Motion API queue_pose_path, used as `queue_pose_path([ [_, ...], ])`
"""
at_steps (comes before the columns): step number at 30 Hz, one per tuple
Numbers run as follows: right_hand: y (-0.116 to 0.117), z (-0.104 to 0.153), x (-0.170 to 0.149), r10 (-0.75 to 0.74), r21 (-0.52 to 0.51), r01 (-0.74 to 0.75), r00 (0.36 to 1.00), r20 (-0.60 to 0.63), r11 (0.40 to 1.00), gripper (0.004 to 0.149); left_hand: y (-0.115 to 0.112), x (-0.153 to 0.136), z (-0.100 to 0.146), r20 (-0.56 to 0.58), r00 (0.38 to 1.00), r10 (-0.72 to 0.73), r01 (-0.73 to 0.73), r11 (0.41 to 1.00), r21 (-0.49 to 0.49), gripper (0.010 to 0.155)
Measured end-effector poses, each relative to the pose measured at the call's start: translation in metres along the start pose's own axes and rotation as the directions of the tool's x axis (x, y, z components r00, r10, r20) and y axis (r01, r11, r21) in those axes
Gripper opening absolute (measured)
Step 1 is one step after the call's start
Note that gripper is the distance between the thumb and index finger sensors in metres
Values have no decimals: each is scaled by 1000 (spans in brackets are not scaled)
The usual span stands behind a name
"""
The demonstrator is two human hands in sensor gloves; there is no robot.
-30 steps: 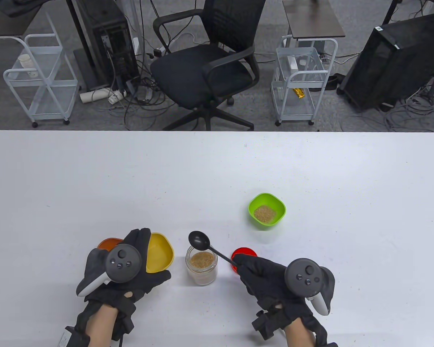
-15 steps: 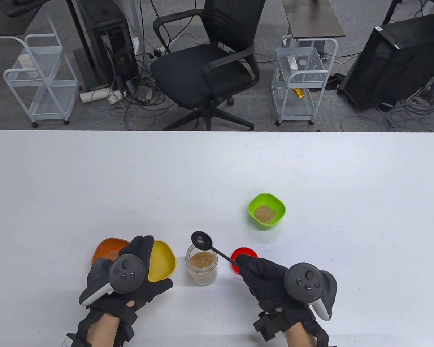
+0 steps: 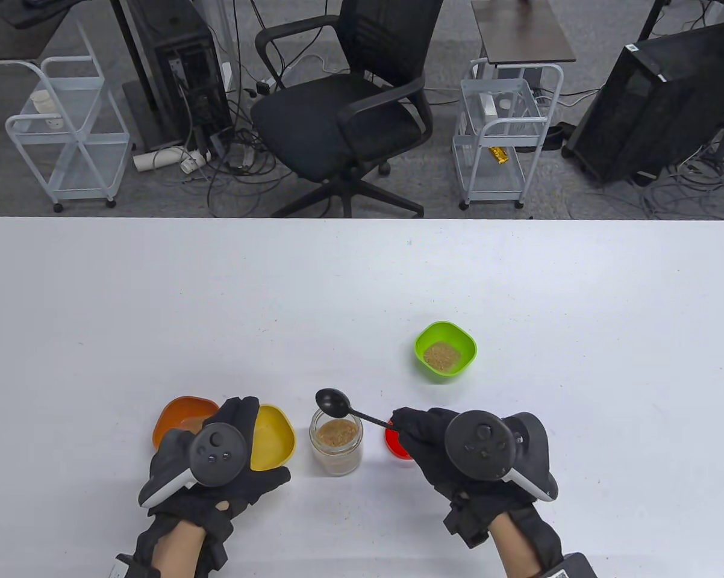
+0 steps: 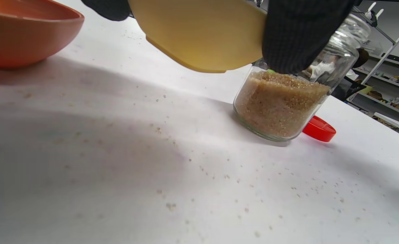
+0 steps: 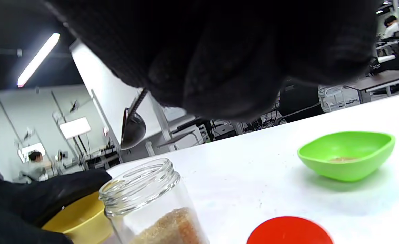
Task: Scoop brown sugar granules from jar into dishes
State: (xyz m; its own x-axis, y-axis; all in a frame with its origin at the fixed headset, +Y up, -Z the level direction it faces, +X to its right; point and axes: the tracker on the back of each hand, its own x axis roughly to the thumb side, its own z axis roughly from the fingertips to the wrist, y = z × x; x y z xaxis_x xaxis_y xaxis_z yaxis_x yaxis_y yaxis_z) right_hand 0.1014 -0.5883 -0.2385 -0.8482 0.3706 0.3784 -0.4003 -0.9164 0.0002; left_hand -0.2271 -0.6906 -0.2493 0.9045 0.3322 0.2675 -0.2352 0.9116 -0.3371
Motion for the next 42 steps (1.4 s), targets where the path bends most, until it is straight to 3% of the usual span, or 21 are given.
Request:
queue_pose_path([
  [10,-21,-30,35,240,175,-250,968,77,952,39,-3,0,-2,-24,1000,-17,16,1000,-20,114],
  [17,-9,-49,69,462,282,-486,874,150,827,39,-4,1,-1,-25,999,-27,26,999,-26,114],
  [24,20,-58,104,650,254,-692,722,239,676,39,-4,2,-1,-28,999,-36,35,999,-37,114],
  [32,38,-60,126,776,183,-830,557,297,527,39,-5,2,-1,-29,999,-44,43,998,-42,115],
  [36,45,-62,124,785,207,-844,536,309,495,39,-5,3,-1,-28,998,-47,46,998,-45,115],
  [42,49,-74,115,718,327,-776,626,304,539,39,-5,3,-1,-31,998,-52,50,997,-53,115],
])
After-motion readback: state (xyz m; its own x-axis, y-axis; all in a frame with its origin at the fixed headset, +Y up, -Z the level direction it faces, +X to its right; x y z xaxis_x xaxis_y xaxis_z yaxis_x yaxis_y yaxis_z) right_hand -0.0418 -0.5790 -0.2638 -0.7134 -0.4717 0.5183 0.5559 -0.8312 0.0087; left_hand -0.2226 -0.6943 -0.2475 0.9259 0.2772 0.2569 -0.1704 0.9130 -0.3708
